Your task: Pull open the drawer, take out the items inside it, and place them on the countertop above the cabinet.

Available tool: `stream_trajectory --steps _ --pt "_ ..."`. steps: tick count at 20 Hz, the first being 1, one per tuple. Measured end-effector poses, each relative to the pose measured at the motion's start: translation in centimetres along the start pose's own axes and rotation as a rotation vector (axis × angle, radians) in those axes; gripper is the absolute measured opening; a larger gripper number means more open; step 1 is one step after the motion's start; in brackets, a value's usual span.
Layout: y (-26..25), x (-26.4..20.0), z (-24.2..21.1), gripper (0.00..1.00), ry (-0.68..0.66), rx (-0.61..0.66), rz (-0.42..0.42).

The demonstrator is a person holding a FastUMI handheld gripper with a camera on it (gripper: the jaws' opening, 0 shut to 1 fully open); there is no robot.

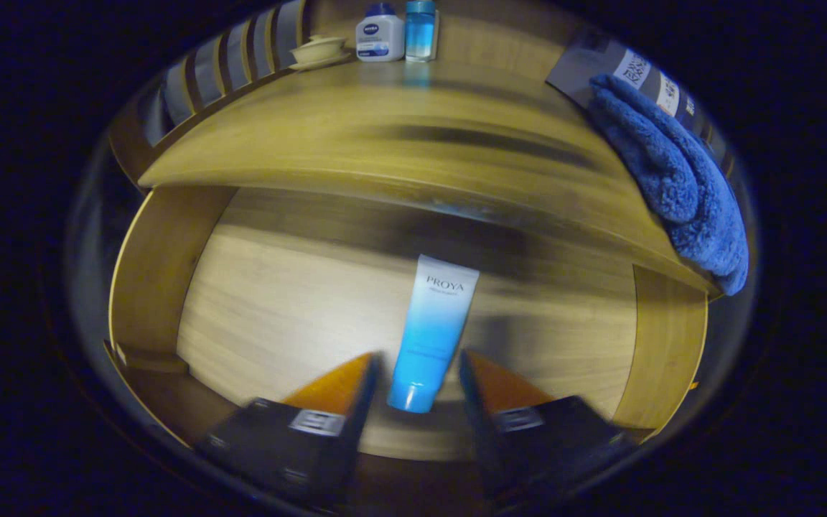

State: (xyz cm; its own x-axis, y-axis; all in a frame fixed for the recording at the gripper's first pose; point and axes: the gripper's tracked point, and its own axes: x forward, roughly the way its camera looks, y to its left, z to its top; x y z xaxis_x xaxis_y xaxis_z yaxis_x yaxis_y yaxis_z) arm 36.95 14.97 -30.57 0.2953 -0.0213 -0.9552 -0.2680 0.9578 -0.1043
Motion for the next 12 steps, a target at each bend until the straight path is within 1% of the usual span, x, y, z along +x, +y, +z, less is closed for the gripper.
stream_trajectory --steps 1,2,4,6,10,12 --pt "0.0 2.3 -0.5 0.41 0.019 0.023 0.016" --pt "0.0 1.7 -0.5 0.4 0.016 0.049 0.026" --pt "-0.4 2.3 -0.7 0.36 0.004 0.078 0.008" --pt "0.3 1.7 -0.1 0.25 -0.015 0.093 0.044" --pt "0.6 -0.6 1.4 0.25 -0.063 0.123 0.11" --pt "1.1 -3.2 0.7 0.25 -0.086 0.138 0.148"
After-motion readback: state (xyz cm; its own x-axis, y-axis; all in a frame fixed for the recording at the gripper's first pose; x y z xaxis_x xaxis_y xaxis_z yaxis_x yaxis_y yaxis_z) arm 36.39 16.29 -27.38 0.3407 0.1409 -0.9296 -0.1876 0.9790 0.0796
